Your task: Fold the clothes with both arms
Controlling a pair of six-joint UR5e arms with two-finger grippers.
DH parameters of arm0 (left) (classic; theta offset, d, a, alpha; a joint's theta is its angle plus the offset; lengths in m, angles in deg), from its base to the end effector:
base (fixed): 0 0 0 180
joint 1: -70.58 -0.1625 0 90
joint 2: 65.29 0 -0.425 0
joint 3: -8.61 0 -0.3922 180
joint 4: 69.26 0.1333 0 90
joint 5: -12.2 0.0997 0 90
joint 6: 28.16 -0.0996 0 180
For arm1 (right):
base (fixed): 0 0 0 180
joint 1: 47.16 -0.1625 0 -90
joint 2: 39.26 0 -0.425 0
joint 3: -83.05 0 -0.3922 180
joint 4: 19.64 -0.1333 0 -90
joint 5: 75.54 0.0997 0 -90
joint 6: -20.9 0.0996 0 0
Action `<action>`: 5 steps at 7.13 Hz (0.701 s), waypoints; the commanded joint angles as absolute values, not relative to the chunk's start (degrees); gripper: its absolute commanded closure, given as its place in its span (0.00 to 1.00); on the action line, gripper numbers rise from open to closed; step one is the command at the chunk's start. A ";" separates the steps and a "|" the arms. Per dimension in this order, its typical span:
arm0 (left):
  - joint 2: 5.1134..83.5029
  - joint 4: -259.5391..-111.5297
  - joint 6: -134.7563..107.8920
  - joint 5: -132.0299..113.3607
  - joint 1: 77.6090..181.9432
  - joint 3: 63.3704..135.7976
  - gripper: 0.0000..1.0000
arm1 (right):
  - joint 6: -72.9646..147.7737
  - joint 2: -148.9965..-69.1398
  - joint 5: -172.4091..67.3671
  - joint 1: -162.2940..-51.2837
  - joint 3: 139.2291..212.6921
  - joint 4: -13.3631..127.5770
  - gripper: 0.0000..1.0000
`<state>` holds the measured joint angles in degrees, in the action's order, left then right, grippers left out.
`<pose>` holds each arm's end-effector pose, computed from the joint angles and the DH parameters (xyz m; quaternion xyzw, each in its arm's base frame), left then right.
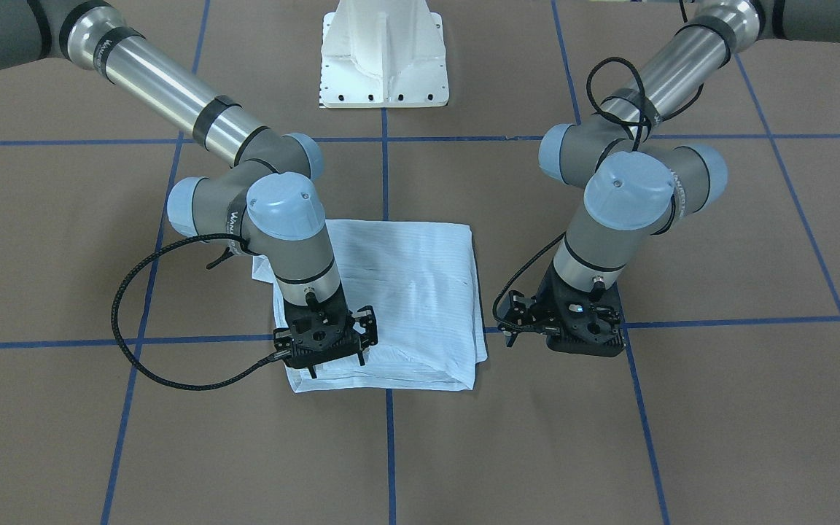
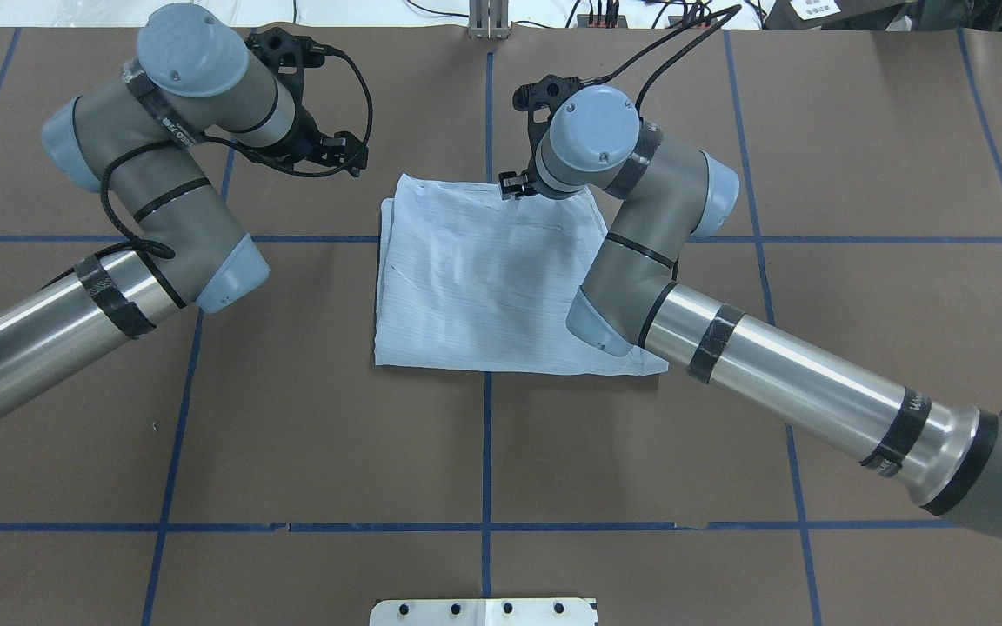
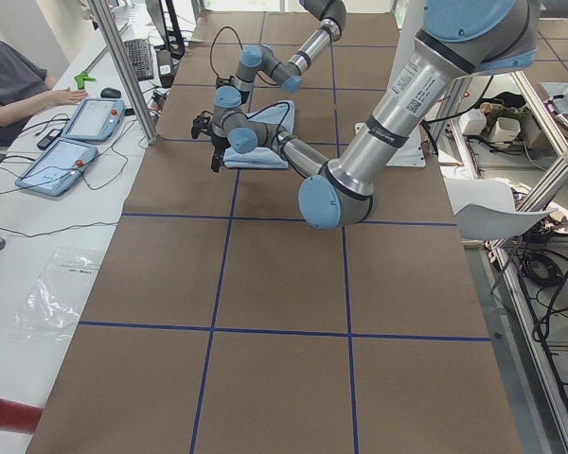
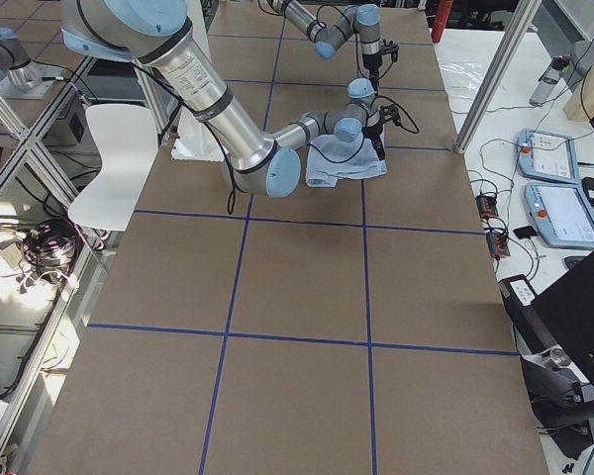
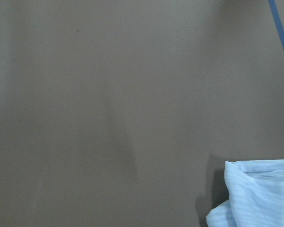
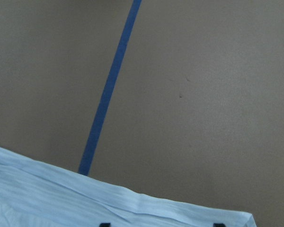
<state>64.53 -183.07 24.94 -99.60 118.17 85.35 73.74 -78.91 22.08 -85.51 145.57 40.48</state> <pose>0.4400 -0.6245 0.2958 0.1543 0.4244 -0.0027 0.8922 -0.5745 -0.6076 0.2617 0.2243 -0.3869 -0.0202 0.8942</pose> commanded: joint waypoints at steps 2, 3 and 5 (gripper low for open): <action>64.53 -183.16 24.92 -99.60 118.13 85.34 0.00 | 73.81 -78.19 20.61 -84.69 144.14 40.56 0.89; 64.53 -183.16 25.01 -99.60 118.13 85.34 0.00 | 74.07 -78.46 20.61 -84.69 144.40 40.65 1.00; 64.62 -183.16 25.45 -99.60 117.95 85.34 0.00 | 74.43 -78.72 20.52 -84.95 144.75 41.00 1.00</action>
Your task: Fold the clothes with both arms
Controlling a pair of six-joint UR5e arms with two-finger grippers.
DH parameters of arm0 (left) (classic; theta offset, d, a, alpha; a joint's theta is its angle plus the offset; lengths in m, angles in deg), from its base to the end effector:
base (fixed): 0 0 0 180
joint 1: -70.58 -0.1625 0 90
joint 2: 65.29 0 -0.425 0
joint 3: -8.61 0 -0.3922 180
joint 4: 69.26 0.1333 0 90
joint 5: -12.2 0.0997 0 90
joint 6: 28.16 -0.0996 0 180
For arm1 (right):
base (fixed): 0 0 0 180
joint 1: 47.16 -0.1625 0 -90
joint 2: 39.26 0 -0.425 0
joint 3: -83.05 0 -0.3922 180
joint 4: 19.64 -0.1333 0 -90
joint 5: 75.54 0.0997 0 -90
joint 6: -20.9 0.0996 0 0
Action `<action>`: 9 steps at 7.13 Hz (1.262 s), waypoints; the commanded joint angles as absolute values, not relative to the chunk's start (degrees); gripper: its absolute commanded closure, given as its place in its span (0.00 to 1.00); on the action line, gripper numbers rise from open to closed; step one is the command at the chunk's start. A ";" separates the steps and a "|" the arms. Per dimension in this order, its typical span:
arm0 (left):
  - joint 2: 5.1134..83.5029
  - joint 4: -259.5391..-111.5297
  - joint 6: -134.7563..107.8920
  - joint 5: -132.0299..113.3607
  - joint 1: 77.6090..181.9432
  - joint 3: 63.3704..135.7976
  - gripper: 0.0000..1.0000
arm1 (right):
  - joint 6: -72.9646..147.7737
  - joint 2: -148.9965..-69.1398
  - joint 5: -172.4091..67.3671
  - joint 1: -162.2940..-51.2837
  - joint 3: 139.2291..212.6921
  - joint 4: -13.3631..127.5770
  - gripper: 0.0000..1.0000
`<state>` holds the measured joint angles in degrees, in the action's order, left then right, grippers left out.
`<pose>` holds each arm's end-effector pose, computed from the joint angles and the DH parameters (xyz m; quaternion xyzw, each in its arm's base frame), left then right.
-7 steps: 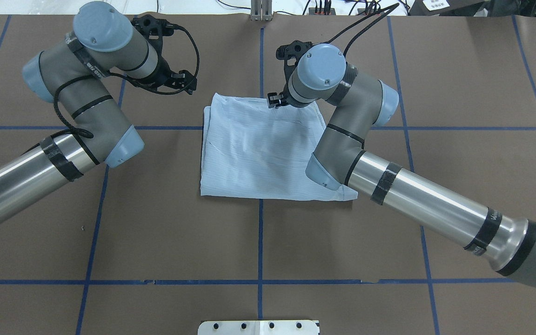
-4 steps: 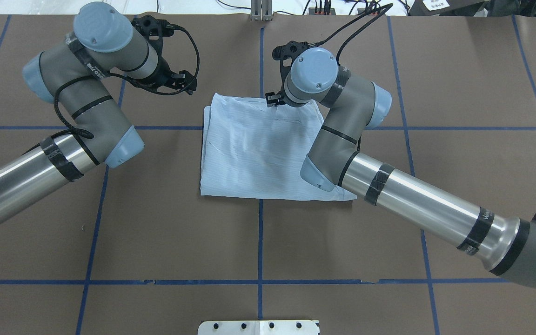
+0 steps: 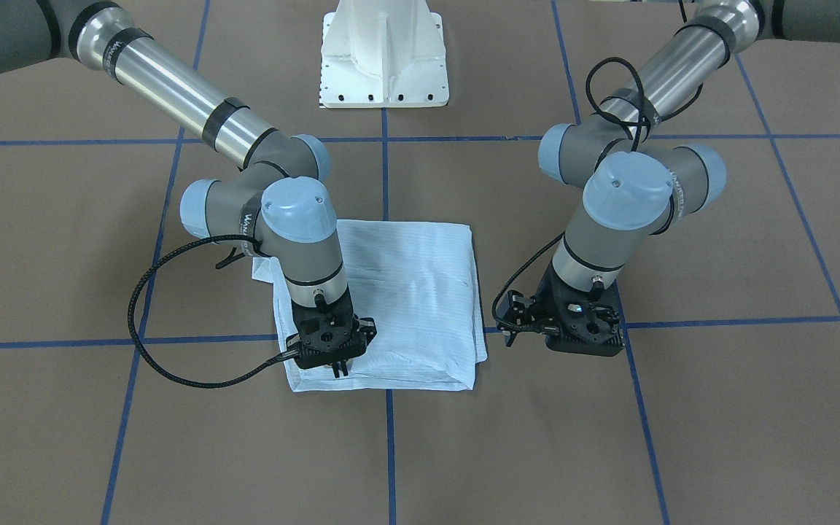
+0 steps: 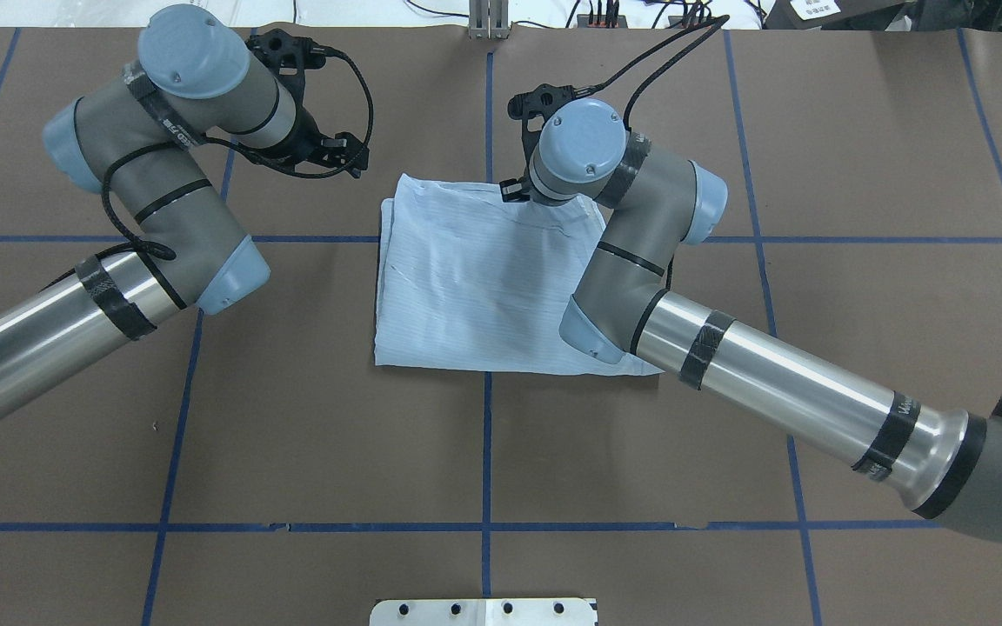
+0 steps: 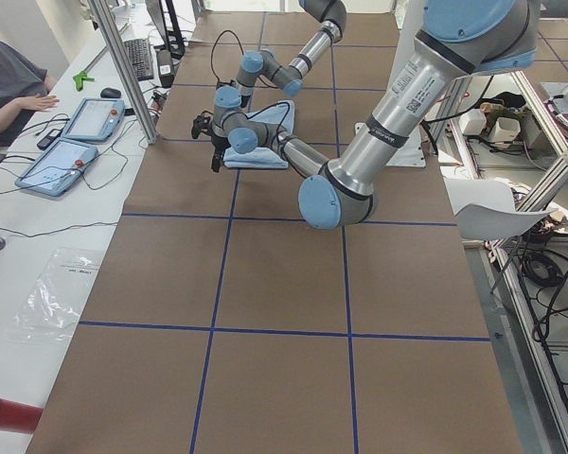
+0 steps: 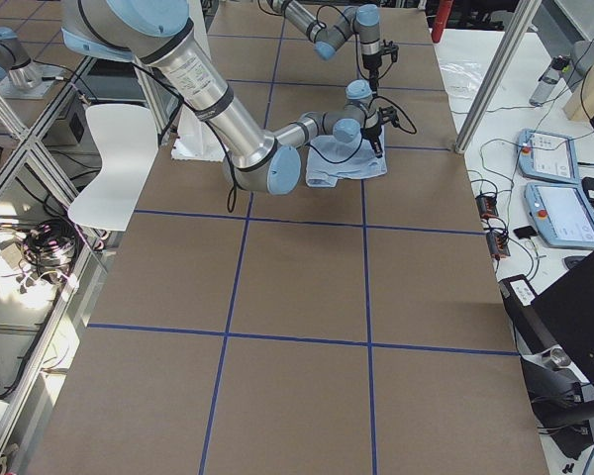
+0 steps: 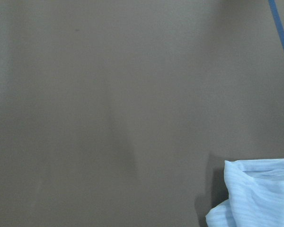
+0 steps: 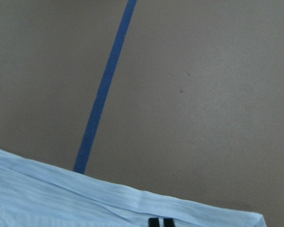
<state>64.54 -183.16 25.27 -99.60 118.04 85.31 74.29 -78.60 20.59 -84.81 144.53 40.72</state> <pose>0.4415 -0.6236 0.2958 0.1529 0.4253 -0.0041 0.8920 -0.5834 -0.6050 0.2670 0.2248 -0.3767 -0.0152 0.8985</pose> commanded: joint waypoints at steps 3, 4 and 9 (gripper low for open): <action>64.62 -183.16 25.54 -99.60 117.87 85.26 0.00 | 73.99 -79.51 20.35 -86.00 144.66 41.18 1.00; 64.70 -183.16 25.45 -99.60 117.87 85.34 0.00 | 74.34 -79.60 20.17 -86.00 144.66 40.92 0.88; 64.18 -182.02 24.92 -102.40 118.30 88.58 0.00 | 74.78 -79.16 28.91 -90.02 147.71 47.19 0.00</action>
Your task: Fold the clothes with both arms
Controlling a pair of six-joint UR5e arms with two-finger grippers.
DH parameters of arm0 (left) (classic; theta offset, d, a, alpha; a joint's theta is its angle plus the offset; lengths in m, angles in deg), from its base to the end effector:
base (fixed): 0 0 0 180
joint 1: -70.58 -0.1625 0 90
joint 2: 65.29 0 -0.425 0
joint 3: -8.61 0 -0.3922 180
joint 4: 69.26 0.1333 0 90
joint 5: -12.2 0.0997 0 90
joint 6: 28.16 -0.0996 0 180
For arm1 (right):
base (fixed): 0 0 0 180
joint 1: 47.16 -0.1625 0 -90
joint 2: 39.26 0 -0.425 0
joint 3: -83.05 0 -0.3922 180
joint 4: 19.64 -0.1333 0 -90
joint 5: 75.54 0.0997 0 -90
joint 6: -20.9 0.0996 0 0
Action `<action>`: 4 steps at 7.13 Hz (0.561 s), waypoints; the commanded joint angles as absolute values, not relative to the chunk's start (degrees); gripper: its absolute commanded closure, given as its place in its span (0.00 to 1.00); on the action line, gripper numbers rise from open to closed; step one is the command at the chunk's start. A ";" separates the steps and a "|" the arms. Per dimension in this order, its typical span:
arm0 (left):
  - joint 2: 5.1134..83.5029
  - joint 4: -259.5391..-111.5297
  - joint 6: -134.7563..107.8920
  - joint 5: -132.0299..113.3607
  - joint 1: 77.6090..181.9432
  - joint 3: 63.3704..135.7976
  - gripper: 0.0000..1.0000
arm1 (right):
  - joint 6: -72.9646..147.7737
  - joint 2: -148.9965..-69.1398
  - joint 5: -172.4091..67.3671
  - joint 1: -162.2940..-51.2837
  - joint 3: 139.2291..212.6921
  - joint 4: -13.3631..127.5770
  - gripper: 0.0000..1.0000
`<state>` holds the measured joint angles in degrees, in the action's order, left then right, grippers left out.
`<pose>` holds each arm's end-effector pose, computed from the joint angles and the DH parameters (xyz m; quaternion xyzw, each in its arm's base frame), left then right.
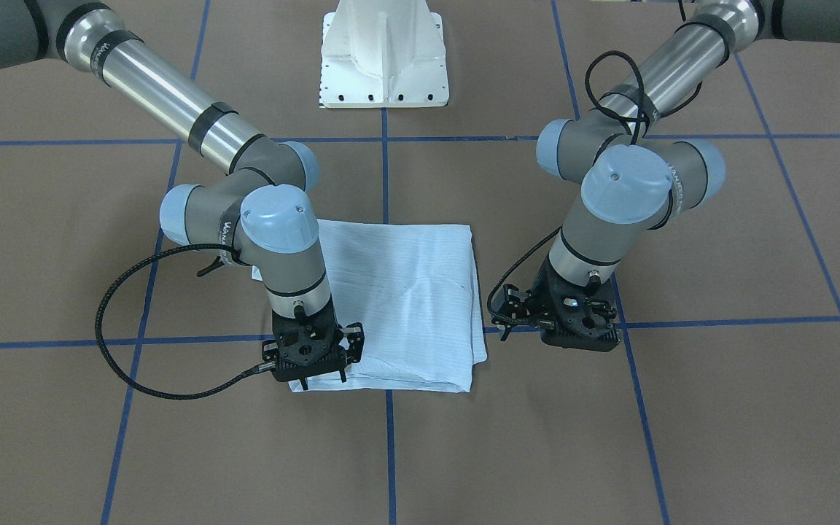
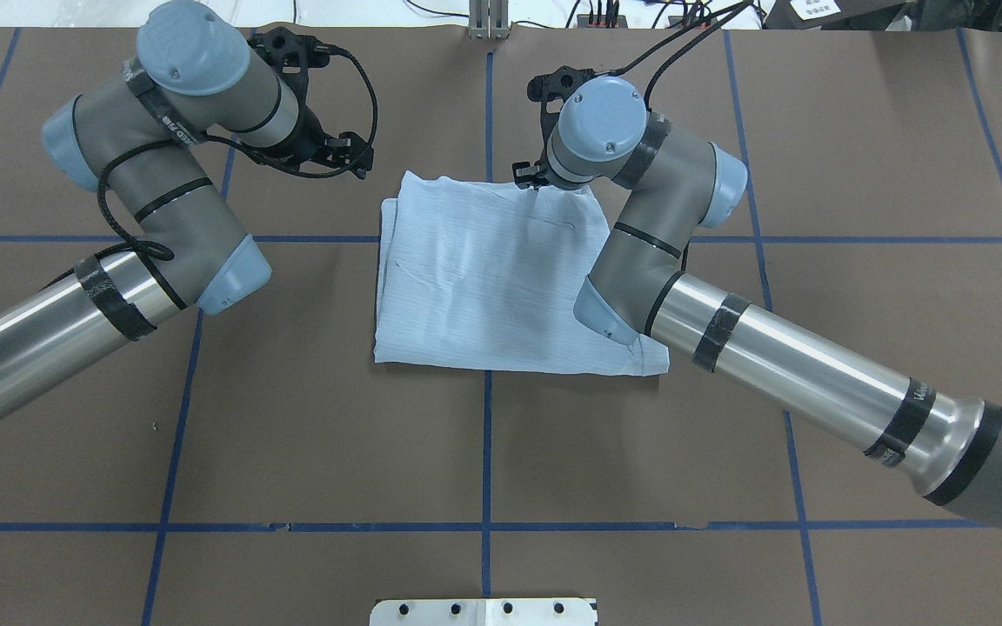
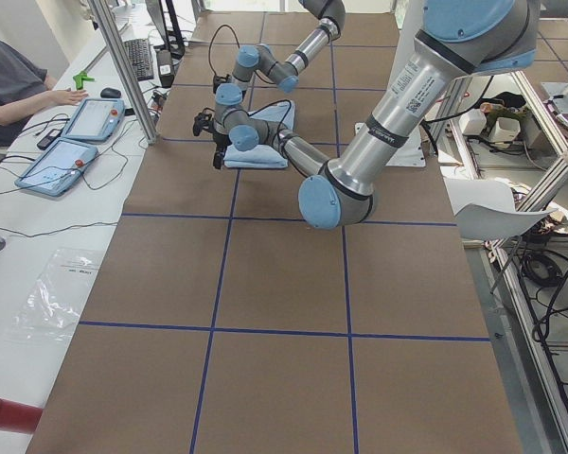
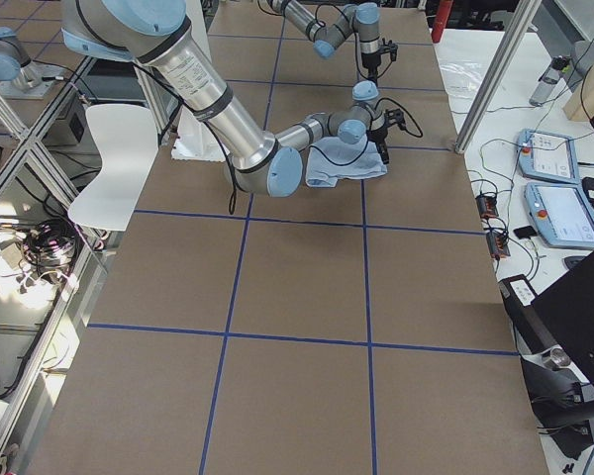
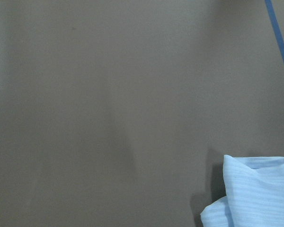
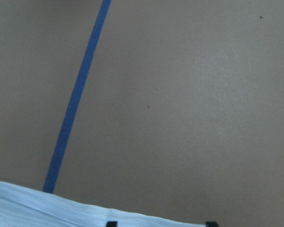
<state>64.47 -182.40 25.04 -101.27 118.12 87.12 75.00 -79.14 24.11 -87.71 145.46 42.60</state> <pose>0.4378 -0.6171 0.2825 0.1493 0.4378 0.0053 0.8866 -0.5531 -0.6267 0.2708 0.2022 -0.3797 0.0009 0.9027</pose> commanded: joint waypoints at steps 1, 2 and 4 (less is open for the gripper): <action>61.39 -178.63 24.75 -102.58 118.31 93.73 0.00 | 74.00 -79.34 32.87 -92.31 150.70 53.51 0.00; 59.10 -172.94 21.09 -102.59 118.57 100.04 0.00 | 71.64 -79.86 37.00 -95.03 152.21 56.88 0.00; 52.44 -163.77 11.26 -102.76 121.89 112.35 0.00 | 60.09 -86.50 40.46 -100.83 159.47 63.30 0.00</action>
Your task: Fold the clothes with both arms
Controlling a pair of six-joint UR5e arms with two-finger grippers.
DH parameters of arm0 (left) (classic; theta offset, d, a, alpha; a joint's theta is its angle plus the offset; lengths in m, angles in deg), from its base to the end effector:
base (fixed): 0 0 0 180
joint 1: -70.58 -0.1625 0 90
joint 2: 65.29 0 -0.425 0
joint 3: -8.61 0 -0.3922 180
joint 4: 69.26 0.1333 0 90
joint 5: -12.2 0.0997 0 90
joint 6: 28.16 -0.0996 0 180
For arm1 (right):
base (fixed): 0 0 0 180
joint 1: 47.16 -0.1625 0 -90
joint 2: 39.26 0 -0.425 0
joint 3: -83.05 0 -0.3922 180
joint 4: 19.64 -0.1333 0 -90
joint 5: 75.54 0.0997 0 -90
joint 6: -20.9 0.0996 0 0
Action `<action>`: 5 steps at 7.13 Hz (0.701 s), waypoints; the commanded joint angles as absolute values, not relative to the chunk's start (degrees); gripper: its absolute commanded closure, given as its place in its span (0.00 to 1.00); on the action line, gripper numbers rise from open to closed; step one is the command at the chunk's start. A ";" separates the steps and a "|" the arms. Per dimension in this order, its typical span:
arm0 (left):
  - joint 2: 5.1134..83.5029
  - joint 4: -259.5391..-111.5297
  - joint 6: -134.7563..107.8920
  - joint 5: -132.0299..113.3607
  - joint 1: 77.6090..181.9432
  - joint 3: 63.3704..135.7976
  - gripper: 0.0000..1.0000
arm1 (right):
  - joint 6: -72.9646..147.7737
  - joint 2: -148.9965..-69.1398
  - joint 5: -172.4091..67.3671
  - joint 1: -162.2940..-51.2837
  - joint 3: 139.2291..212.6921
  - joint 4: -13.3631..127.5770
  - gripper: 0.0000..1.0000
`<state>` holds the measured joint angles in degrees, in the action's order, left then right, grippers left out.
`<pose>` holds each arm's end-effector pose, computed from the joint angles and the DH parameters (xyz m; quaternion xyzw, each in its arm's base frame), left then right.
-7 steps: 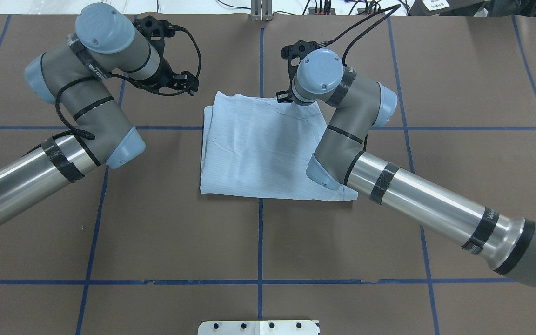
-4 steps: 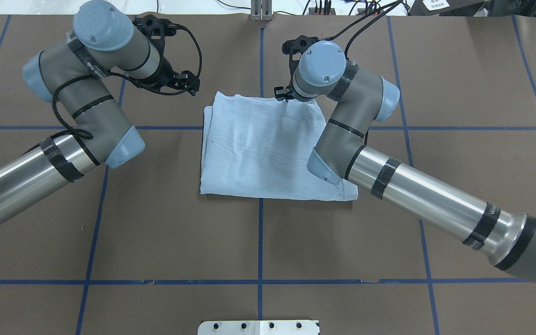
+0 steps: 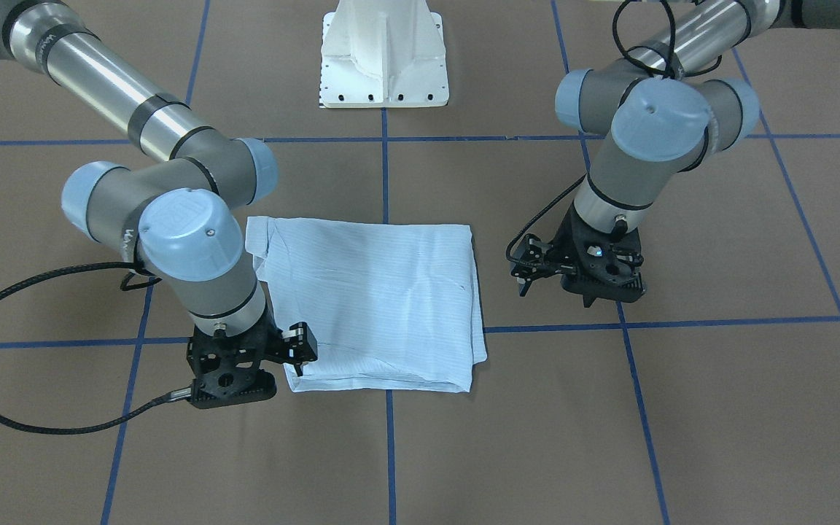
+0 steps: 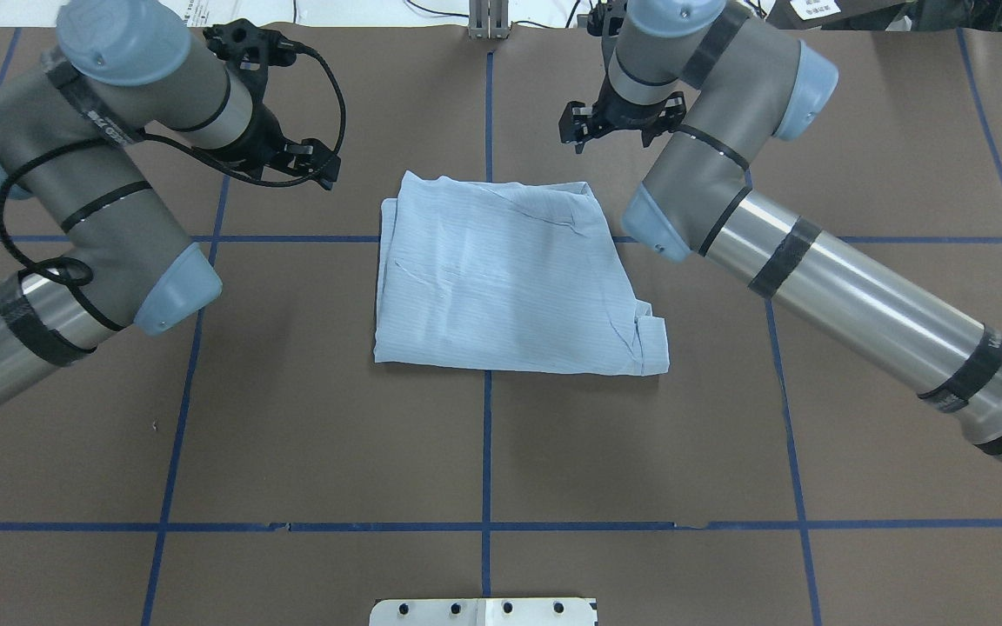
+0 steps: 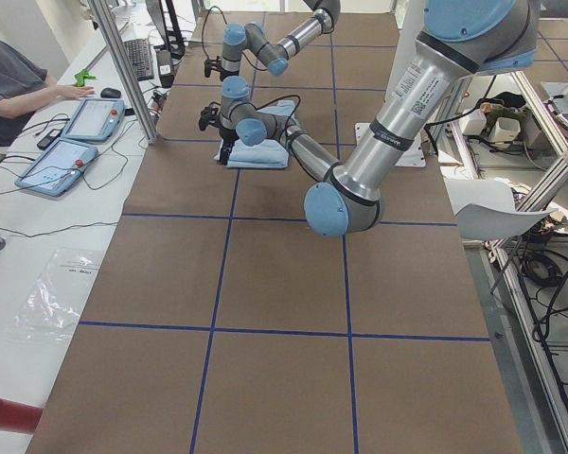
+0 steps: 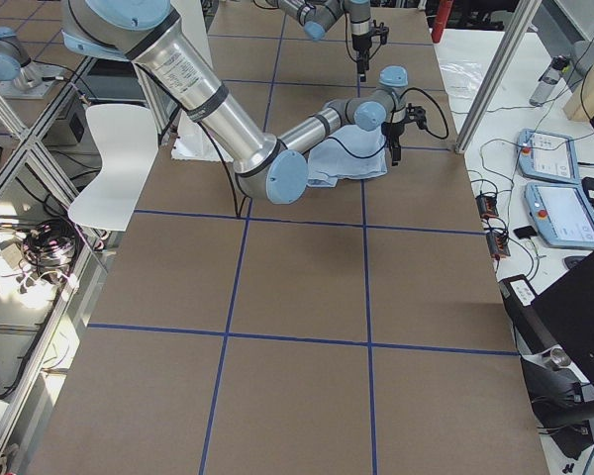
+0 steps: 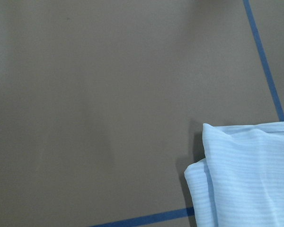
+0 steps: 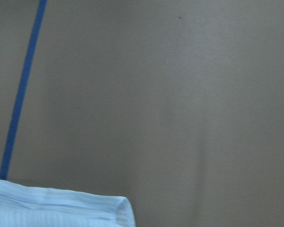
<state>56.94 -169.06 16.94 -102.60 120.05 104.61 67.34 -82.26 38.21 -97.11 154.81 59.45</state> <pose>0.3650 -0.5677 0.2656 0.1583 0.4140 0.0518 0.8949 -0.4367 -0.6644 0.2702 0.1093 -0.3685 -0.0184 0.9230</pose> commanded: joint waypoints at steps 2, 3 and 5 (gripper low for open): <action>43.31 -158.84 0.02 -105.13 126.72 121.60 0.00 | 46.64 -96.86 48.17 -109.95 166.34 64.38 0.00; 38.65 -157.25 -6.04 -105.40 129.44 125.03 0.00 | 38.91 -102.22 50.64 -113.91 168.90 64.38 0.00; 30.29 -156.97 -19.57 -110.47 139.00 126.39 0.00 | 27.72 -114.87 53.82 -120.51 174.17 64.38 0.00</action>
<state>35.32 -157.39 -11.37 -107.52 133.36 125.33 34.80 -106.91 51.68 -116.14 170.78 64.35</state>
